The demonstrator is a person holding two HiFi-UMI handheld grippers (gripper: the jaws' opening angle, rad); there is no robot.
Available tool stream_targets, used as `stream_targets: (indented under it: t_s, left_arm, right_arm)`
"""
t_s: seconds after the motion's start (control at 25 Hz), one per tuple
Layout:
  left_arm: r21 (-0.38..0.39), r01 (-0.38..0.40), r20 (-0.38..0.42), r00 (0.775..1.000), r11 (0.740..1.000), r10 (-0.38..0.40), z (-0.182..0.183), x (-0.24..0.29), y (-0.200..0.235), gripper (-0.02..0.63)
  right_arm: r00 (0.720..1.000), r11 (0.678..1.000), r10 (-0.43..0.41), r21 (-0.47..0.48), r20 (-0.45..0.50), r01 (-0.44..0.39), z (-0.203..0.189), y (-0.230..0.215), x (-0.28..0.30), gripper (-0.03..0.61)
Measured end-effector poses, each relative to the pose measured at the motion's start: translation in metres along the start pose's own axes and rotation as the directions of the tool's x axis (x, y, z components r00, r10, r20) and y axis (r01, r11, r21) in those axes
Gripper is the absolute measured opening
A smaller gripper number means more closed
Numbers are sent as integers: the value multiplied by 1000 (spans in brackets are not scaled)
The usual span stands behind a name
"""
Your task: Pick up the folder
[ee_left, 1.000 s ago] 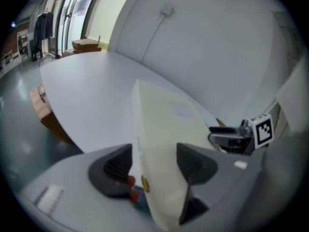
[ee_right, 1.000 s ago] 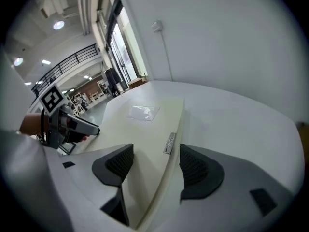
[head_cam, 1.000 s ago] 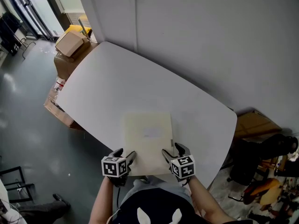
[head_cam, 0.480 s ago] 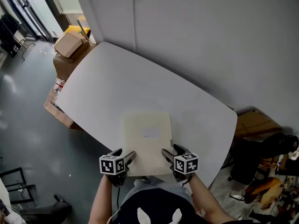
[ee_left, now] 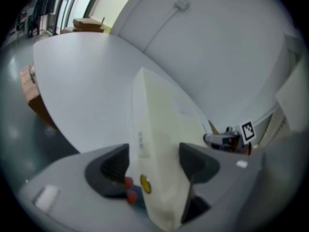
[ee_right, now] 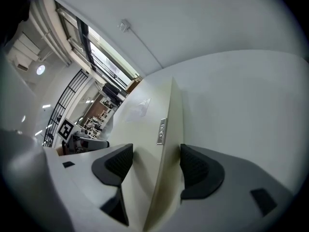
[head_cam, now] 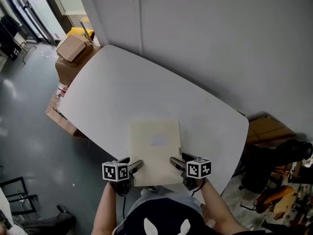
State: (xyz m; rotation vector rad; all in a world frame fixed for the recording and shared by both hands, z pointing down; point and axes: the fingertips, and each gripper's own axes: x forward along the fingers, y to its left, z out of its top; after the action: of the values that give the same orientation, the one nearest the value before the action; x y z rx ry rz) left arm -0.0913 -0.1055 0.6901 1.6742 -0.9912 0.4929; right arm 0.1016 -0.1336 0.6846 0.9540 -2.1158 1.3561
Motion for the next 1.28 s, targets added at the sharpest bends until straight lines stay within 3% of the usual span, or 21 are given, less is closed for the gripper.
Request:
stream_targets:
  t_s: [0.16, 0.4, 0.6, 0.96, 1.28]
  left_arm:
    - [-23, 46, -26, 999, 999, -46, -2, 3, 0, 310]
    - [-50, 92, -56, 994, 994, -95, -3, 7, -2, 310]
    - [-102, 145, -72, 986, 984, -152, -4, 10, -2, 310]
    - [-114, 145, -82, 985, 983, -154, -3, 9, -7, 305]
    - [-63, 127, -30, 991, 990, -129, 0, -3, -14, 305]
  right_arm:
    - [1000, 999, 24, 33, -19, -24, -2, -2, 2, 278]
    - [995, 984, 93, 158, -26, -88, -5, -6, 5, 301]
    - [995, 983, 98, 161, -31, -92, -4, -5, 7, 301]
    - [997, 990, 75, 124, -30, -71, -1, -4, 2, 301]
    - [998, 998, 59, -21, -3, -59, 15, 10, -7, 299]
